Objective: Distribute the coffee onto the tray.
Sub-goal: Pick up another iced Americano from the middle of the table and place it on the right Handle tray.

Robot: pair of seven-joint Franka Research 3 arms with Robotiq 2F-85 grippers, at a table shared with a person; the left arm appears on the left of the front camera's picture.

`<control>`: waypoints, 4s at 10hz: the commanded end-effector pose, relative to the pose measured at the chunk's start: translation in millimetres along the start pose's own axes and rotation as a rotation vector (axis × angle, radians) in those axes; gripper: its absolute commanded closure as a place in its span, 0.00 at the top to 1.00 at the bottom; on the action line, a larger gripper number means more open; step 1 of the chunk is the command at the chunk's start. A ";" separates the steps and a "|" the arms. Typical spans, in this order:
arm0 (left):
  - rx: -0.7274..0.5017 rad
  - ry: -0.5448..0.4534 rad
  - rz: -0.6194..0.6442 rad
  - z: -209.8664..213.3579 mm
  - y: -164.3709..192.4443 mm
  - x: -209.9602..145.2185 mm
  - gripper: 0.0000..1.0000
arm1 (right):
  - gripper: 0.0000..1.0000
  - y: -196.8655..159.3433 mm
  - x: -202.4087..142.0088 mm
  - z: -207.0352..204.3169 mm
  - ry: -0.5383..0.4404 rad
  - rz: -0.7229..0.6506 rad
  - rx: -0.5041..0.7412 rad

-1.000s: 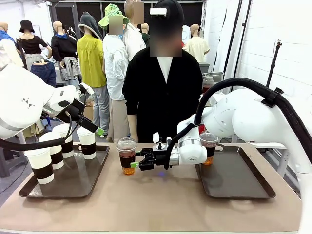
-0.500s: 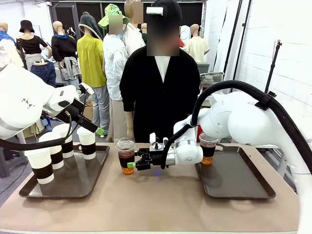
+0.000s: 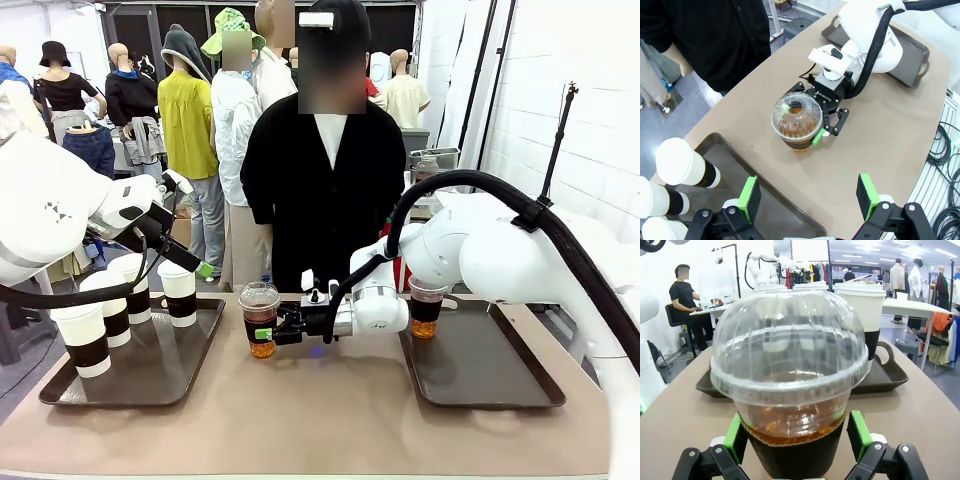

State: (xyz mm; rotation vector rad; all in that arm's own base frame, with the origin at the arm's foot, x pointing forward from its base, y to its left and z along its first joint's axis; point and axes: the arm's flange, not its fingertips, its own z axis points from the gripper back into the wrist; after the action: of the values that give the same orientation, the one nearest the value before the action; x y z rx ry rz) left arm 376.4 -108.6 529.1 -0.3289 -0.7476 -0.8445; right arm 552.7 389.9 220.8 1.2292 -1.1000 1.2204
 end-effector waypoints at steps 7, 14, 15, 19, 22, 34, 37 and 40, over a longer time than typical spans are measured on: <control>-0.013 -0.009 0.002 0.6 1.8 -1.6 1.00 | 0.78 -2.1 0.7 -11.2 0.002 -0.030 0.036; -0.013 -0.009 0.002 0.6 1.8 -1.6 1.00 | 0.78 21.7 50.8 3.4 0.021 -0.049 0.060; -0.013 -0.009 0.002 0.6 1.8 -1.6 1.00 | 0.78 29.6 64.1 11.1 0.019 -0.056 0.056; -0.013 -0.009 0.002 0.6 1.8 -1.6 1.00 | 0.78 78.0 96.5 57.3 0.032 -0.068 0.089; -0.013 -0.009 0.002 0.6 1.8 -1.6 1.00 | 0.78 96.3 105.1 103.1 0.024 -0.065 0.068; -0.013 -0.009 0.002 0.6 1.8 -1.6 1.00 | 0.78 110.0 90.1 180.2 0.046 -0.082 -0.034; -0.013 -0.009 0.002 0.6 1.8 -1.6 1.00 | 0.78 128.9 92.6 238.8 0.028 -0.080 -0.084; -0.013 -0.009 0.002 0.6 1.8 -1.6 1.00 | 0.78 140.5 92.8 286.4 0.023 -0.074 -0.142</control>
State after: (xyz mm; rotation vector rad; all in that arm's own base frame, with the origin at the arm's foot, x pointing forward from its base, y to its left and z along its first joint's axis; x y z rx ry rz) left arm 376.3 -108.4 529.3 -0.3285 -0.7479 -0.8438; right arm 440.0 109.7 331.0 1.1204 -1.0680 1.0717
